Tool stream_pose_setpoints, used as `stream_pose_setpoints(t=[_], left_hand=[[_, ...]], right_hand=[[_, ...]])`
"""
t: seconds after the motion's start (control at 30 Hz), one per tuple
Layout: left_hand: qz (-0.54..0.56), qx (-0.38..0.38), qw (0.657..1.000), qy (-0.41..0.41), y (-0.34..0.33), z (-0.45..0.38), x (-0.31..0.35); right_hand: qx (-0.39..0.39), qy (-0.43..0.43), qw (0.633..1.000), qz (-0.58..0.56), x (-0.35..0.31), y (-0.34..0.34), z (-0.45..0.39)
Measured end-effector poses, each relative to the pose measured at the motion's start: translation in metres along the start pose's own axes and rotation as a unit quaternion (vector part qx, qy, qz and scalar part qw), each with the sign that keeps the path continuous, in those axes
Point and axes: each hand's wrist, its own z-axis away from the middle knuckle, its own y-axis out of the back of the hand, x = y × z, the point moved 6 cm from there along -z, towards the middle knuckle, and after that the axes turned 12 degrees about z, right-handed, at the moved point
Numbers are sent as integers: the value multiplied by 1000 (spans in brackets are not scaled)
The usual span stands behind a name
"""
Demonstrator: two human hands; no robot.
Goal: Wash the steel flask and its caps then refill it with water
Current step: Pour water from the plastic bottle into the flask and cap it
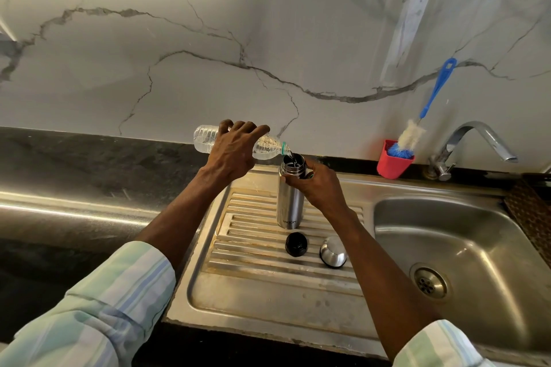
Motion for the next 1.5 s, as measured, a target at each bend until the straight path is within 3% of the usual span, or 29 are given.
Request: stream_pose_setpoints(t=[1.5], left_hand=[[-13,25,999,-17,6,-2,-1]], right_hand=[[0,-2,1000,2,3,-2,0]])
